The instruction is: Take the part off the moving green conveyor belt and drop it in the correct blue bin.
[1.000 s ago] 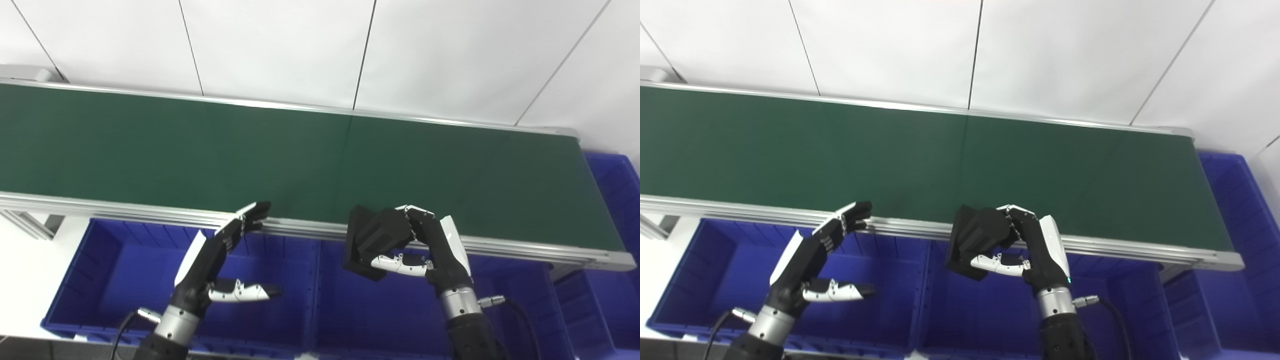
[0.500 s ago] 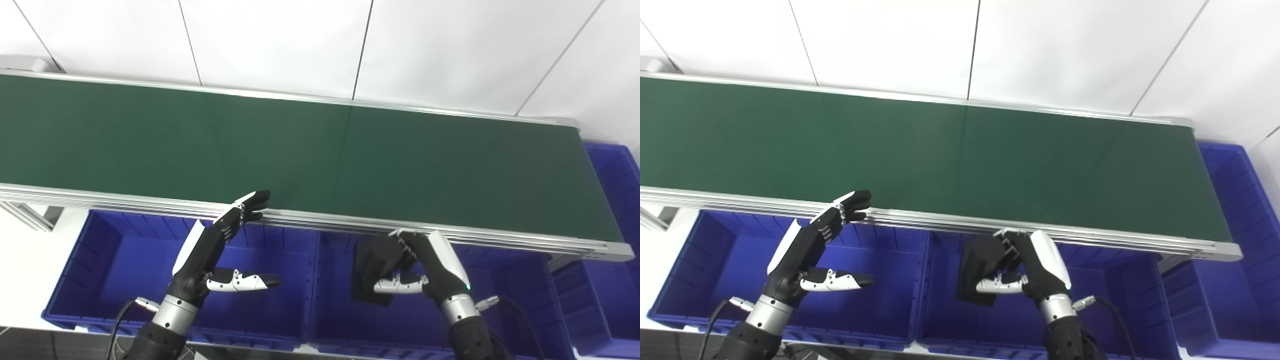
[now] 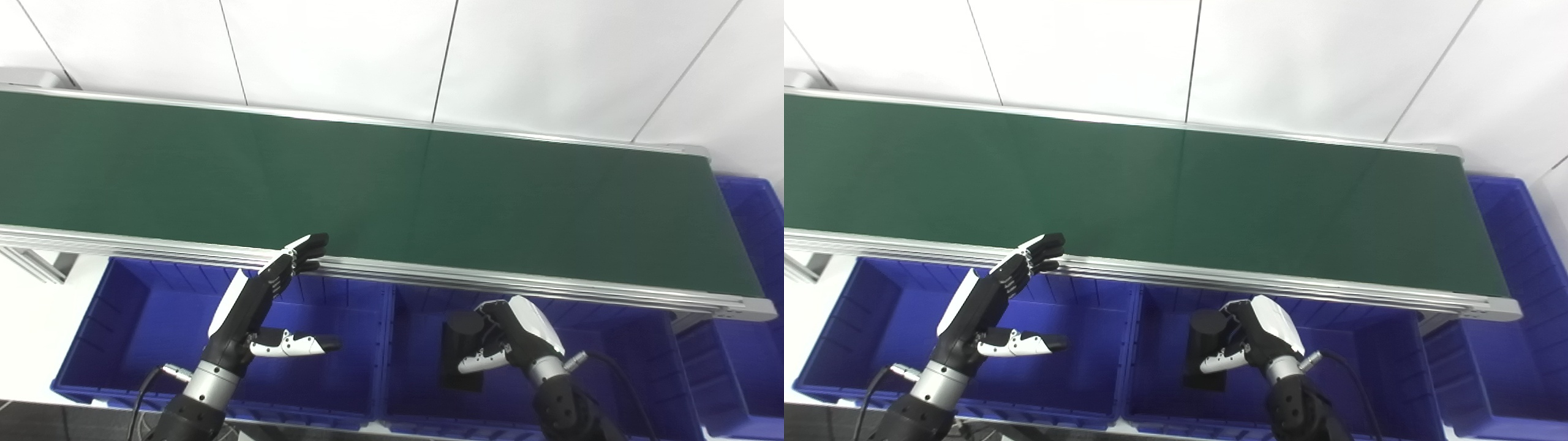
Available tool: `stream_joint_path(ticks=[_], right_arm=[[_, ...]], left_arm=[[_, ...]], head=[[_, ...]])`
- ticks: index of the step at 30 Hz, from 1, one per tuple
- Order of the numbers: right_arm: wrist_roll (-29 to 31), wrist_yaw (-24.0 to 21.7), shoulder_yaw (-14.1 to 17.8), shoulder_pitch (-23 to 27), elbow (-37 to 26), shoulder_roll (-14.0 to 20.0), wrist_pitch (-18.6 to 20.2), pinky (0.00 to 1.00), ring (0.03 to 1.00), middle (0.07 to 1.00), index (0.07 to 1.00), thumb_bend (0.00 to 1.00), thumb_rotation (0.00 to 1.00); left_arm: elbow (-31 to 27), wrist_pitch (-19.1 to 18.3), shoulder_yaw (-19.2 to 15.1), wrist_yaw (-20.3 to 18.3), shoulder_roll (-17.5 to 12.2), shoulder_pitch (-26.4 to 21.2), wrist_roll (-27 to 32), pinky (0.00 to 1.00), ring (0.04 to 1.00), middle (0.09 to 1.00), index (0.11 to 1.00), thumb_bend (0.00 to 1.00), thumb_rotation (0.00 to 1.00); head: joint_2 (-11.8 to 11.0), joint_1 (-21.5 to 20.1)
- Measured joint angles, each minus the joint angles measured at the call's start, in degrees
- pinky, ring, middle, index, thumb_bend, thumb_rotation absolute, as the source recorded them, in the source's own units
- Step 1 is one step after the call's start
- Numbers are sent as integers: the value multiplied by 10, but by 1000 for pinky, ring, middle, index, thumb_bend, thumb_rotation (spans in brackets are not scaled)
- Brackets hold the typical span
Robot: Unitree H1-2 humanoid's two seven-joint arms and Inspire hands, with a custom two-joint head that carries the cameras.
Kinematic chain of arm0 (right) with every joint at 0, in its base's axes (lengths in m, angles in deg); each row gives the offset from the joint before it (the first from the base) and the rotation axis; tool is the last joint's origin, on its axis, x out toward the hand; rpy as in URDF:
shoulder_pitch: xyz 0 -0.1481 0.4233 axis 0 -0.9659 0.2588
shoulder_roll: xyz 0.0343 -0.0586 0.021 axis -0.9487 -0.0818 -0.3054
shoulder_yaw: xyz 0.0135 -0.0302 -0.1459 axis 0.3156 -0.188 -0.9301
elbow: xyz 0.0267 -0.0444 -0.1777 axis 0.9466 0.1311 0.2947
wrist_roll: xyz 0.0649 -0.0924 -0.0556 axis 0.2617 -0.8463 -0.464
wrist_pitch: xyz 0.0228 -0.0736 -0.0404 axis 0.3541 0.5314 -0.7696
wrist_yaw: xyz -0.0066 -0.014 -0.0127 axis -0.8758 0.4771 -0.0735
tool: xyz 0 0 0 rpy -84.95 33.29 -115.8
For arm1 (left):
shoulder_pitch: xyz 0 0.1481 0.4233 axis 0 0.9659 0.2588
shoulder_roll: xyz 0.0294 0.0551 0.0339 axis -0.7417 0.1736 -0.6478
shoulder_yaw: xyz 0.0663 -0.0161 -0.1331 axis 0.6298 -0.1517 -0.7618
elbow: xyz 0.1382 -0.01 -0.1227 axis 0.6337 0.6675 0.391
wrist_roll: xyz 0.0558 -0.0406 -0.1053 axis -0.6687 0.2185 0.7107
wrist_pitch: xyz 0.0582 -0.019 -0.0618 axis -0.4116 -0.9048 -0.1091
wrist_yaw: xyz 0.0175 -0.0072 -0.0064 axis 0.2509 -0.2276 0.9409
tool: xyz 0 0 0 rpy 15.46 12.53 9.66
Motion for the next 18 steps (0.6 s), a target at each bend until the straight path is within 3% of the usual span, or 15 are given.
stream_joint_path(ticks=[4,7,13,18], right_arm=[[18,-17,-3,-1,-6,3,1,851,977,990,985,910,406],[29,-14,0,-15,-45,2,1,868,997,999,998,986,500],[74,4,13,-53,-101,-3,-13,822,970,1000,1000,1000,561],[139,30,37,-91,-136,-22,-68,817,939,983,997,1000,589]], left_arm=[[0,0,-1,-1,0,-2,0,814,864,889,870,825,307],[0,0,-3,-1,-1,-1,0,812,862,889,868,830,312],[0,0,-6,-9,-6,-1,0,815,859,889,870,821,292],[-5,0,-8,-15,-12,2,6,822,866,892,873,817,277]], head=[[-2,1],[-2,2],[0,2],[2,7]])
